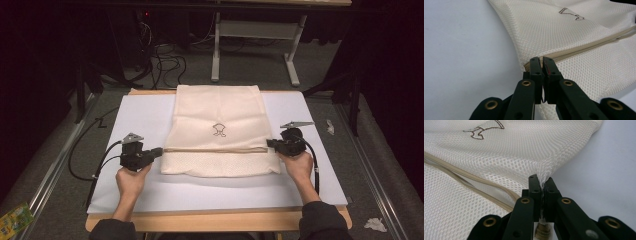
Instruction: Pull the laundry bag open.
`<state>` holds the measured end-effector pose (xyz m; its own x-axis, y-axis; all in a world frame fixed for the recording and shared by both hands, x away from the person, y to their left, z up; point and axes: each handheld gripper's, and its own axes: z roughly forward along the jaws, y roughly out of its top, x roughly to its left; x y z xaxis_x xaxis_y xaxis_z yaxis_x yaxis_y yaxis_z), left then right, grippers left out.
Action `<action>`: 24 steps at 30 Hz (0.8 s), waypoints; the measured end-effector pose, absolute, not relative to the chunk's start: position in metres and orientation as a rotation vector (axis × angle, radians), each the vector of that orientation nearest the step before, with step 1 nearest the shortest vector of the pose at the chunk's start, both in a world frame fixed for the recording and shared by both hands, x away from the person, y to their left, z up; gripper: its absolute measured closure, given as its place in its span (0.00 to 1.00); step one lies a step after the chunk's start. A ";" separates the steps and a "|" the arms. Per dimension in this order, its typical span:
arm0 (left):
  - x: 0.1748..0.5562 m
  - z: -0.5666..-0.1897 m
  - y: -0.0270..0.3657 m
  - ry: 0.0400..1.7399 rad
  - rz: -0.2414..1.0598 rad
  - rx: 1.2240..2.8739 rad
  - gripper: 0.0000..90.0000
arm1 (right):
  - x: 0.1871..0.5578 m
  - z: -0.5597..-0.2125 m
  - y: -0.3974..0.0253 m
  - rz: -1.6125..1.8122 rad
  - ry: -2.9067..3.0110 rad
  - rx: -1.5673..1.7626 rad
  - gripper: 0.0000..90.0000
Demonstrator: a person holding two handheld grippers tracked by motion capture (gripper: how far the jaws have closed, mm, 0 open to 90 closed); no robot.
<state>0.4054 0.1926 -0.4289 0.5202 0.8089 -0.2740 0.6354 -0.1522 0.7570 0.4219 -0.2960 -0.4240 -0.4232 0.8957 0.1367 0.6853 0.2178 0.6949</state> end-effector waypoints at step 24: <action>0.404 -0.436 0.191 1.201 0.211 1.925 0.97 | 0.418 -0.433 -0.297 0.998 2.220 1.528 0.95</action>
<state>0.4043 0.1908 -0.4358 0.5277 0.8050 -0.2713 0.6644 -0.1921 0.7223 0.4182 -0.2970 -0.4335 -0.4088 0.8988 0.1582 0.7151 0.2077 0.6675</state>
